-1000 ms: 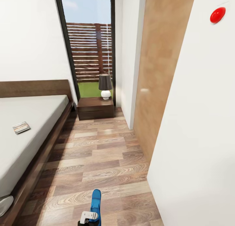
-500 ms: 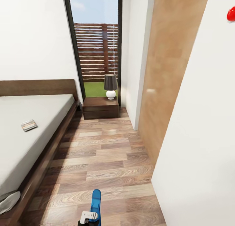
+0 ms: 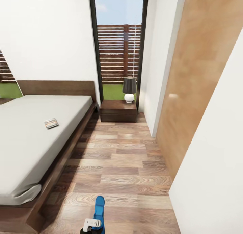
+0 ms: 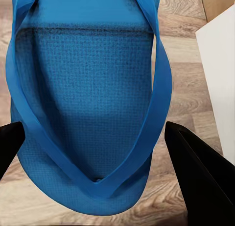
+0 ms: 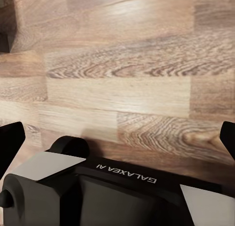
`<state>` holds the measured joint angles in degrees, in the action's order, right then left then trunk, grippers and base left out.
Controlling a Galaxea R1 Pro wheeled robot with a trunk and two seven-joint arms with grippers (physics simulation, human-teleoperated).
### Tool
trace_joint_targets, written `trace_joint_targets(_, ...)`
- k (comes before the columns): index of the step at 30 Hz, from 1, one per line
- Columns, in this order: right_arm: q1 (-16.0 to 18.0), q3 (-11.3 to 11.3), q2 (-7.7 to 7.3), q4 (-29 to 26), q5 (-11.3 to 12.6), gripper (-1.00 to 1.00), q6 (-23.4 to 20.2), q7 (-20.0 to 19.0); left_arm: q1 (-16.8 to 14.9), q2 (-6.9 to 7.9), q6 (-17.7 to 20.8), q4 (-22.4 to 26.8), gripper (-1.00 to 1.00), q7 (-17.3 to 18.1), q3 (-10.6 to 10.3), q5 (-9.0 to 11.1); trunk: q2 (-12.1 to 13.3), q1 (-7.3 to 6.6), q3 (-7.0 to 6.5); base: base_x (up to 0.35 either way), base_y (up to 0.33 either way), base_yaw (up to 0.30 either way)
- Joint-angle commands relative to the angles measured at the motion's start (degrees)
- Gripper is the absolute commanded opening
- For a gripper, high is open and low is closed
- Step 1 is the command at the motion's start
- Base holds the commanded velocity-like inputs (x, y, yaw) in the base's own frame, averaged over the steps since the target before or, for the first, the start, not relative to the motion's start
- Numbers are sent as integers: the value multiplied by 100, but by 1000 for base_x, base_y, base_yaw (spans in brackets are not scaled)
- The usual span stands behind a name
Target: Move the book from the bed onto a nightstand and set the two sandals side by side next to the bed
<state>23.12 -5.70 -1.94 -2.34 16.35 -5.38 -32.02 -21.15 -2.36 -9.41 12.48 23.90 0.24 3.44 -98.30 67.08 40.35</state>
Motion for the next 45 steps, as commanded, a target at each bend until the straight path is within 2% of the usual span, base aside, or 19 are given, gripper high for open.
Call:
trace_joint_targets(1,-1,-46,-4,-12,61,100,-42,-14,-6,-1,-9,-9,-100,18,2,34,-2,-1,5,0,0,290)
trace_joint_targets(45,-1,-46,-2,-13,61,100,-42,-14,-5,-1,-9,-9,-100,18,2,32,-2,-1,5,0,0,290)
